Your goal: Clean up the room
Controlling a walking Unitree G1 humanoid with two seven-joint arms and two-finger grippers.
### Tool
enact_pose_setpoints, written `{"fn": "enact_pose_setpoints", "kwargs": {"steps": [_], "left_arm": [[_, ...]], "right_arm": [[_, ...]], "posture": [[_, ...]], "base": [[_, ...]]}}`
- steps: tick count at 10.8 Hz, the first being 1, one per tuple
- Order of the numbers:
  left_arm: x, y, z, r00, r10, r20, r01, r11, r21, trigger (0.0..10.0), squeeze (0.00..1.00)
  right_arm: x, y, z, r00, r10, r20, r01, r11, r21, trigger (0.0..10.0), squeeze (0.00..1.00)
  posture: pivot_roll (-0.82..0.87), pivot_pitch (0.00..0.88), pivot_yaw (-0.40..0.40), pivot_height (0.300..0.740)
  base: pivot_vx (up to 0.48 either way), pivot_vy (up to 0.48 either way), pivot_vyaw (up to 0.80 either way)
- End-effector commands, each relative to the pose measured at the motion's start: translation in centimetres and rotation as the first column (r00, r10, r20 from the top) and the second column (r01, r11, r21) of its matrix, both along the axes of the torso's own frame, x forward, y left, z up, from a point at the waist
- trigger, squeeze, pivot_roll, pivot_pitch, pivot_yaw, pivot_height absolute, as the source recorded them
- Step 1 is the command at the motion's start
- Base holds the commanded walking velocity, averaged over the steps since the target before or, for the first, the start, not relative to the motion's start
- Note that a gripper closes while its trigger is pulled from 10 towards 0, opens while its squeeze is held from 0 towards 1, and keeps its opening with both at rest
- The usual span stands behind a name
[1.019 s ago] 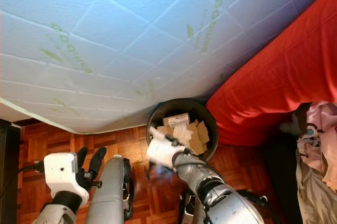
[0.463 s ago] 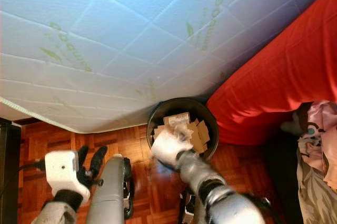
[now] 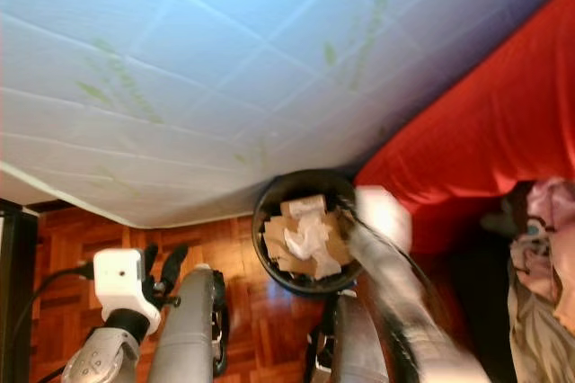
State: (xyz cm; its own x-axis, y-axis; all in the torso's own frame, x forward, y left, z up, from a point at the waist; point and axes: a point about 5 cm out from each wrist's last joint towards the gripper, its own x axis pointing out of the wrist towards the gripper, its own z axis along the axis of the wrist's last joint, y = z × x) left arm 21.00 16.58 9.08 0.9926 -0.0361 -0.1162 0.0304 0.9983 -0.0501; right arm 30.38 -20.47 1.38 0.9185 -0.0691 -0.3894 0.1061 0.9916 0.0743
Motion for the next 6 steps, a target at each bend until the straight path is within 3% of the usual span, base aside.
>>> {"fn": "enact_pose_setpoints", "kwargs": {"steps": [1, 2, 3, 6], "left_arm": [[-0.2, 0.7, -1.6, 0.999, 0.011, -0.052, -0.010, 1.000, 0.007, 10.0, 0.00], [0.7, 1.2, -2.7, 0.998, 0.007, -0.068, -0.005, 1.000, 0.022, 10.0, 0.00], [1.6, 1.5, -3.5, 0.997, 0.008, -0.076, -0.006, 1.000, 0.026, 10.0, 0.00], [4.3, 2.0, -3.9, 0.998, -0.018, -0.057, 0.021, 0.999, 0.036, 10.0, 0.00]], "right_arm": [[-2.2, -0.8, -2.1, 0.996, -0.054, -0.065, 0.057, 0.998, 0.042, 10.0, 0.00], [-3.8, -0.5, -3.4, 0.994, -0.055, -0.096, 0.063, 0.994, 0.085, 10.0, 0.00], [-4.1, 0.2, -3.6, 0.996, -0.038, -0.077, 0.046, 0.993, 0.108, 10.0, 0.00], [-2.9, 1.4, -2.4, 0.999, -0.043, 0.020, 0.039, 0.985, 0.170, 10.0, 0.00]], "posture": [[0.22, 0.239, -0.052, 0.628], [0.20, 0.193, -0.050, 0.628], [0.19, 0.142, -0.039, 0.628], [0.15, 0.042, -0.002, 0.628]], "base": [[0.000, 0.000, 0.00], [0.000, 0.000, 0.00], [0.000, 0.000, 0.00], [0.000, 0.000, 0.00]]}}
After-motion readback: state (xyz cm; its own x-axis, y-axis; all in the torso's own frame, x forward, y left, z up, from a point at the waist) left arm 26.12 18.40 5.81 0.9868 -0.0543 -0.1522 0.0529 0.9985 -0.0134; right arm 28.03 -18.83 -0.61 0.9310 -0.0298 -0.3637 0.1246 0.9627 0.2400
